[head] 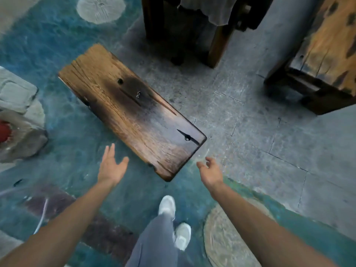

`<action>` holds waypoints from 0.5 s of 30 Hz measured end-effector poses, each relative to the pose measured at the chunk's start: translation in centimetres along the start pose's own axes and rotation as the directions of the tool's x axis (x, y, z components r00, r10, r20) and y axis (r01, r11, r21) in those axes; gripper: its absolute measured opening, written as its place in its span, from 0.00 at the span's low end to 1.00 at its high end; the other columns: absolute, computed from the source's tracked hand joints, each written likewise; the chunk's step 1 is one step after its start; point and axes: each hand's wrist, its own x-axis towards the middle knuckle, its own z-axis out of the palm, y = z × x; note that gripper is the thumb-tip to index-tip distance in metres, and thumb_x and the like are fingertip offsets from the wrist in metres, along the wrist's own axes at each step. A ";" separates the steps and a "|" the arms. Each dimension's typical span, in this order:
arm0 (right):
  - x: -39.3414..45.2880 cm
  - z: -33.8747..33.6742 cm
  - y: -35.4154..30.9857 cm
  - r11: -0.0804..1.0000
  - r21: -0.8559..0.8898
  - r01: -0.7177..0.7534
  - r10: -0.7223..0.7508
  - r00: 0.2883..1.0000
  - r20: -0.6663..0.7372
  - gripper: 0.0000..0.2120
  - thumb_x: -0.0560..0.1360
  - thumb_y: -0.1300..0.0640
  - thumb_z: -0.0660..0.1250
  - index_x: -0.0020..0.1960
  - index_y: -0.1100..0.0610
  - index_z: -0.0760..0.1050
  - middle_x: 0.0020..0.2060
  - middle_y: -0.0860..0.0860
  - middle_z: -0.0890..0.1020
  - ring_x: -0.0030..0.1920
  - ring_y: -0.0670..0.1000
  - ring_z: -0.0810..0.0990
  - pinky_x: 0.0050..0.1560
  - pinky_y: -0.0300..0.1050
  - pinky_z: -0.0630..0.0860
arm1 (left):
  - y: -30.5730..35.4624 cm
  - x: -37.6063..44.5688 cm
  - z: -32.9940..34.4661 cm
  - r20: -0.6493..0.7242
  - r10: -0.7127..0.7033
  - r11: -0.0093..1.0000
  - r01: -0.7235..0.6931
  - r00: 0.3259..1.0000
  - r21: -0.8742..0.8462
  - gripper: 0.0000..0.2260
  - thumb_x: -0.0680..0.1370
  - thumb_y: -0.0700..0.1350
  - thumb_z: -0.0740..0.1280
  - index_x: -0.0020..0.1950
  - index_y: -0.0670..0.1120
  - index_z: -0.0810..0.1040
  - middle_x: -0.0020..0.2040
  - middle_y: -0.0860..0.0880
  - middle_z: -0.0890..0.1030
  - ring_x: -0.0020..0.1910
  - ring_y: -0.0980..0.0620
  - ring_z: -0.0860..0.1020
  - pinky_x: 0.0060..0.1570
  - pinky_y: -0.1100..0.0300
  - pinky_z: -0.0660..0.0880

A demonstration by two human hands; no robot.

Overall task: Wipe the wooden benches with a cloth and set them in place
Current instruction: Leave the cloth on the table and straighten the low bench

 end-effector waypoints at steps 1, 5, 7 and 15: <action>0.4 1.4 0.6 0.998 0.053 -0.036 0.035 0.999 0.014 0.28 0.81 0.48 0.64 0.77 0.55 0.61 0.73 0.58 0.71 0.67 0.59 0.75 0.70 0.52 0.71 | -0.2 0.0 0.6 0.017 -0.028 0.999 0.028 0.999 -0.018 0.34 0.81 0.49 0.66 0.82 0.49 0.52 0.83 0.47 0.49 0.81 0.46 0.54 0.78 0.52 0.53; 7.9 6.7 1.1 0.946 0.320 -0.049 0.065 0.997 -0.039 0.41 0.79 0.44 0.67 0.82 0.55 0.48 0.79 0.58 0.61 0.78 0.58 0.62 0.78 0.53 0.60 | 0.3 4.7 5.8 0.123 -0.032 0.999 0.030 0.992 0.019 0.38 0.79 0.58 0.65 0.82 0.60 0.44 0.82 0.43 0.37 0.82 0.42 0.51 0.77 0.48 0.53; 11.9 8.5 0.5 0.873 0.488 -0.017 0.051 0.997 -0.057 0.48 0.76 0.40 0.70 0.82 0.47 0.41 0.80 0.58 0.59 0.78 0.59 0.61 0.79 0.57 0.59 | 1.6 8.3 8.3 0.094 0.032 0.996 -0.040 0.995 0.081 0.35 0.79 0.62 0.62 0.78 0.70 0.42 0.81 0.43 0.33 0.81 0.36 0.48 0.78 0.44 0.51; 20.5 15.9 1.1 0.906 0.406 0.118 0.162 0.790 -0.591 0.54 0.61 0.21 0.63 0.78 0.34 0.40 0.65 0.62 0.78 0.63 0.66 0.77 0.66 0.63 0.69 | 0.0 17.0 19.2 -0.332 0.189 0.935 -0.066 0.924 0.350 0.28 0.72 0.75 0.38 0.73 0.76 0.39 0.81 0.39 0.37 0.73 0.20 0.36 0.59 0.26 0.64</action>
